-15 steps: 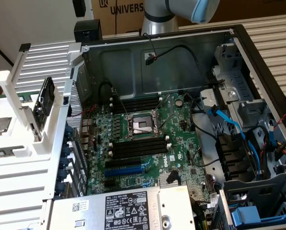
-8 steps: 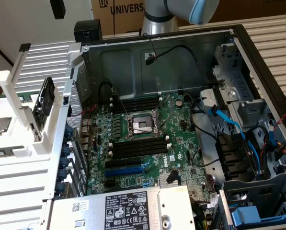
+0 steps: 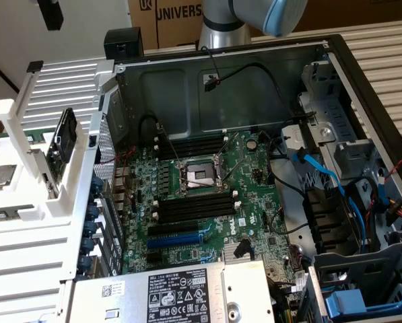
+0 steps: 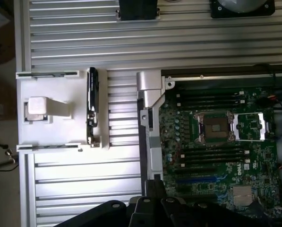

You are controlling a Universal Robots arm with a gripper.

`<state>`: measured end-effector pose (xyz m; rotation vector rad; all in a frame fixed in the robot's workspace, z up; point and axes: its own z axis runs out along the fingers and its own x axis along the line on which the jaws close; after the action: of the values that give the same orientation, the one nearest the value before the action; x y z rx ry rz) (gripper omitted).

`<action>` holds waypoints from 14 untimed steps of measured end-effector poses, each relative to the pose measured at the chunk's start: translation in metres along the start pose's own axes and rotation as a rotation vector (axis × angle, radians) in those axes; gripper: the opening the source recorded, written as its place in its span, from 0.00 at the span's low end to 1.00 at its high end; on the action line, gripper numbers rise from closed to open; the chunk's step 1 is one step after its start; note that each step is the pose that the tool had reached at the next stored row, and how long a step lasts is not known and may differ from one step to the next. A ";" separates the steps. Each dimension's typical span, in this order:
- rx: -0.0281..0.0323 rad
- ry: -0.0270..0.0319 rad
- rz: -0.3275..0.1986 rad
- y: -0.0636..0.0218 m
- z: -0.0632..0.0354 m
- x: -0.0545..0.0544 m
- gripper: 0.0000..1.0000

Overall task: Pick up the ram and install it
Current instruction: 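Reach for the ram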

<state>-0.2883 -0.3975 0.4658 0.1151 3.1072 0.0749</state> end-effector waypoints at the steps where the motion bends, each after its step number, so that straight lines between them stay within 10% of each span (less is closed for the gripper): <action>1: 0.0000 0.0000 0.000 -0.0003 -0.0001 0.005 0.10; 14: -0.0016 0.0002 -0.001 -0.0080 0.0095 0.101 0.10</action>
<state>-0.3893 -0.3975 0.4530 0.1139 3.1073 0.0774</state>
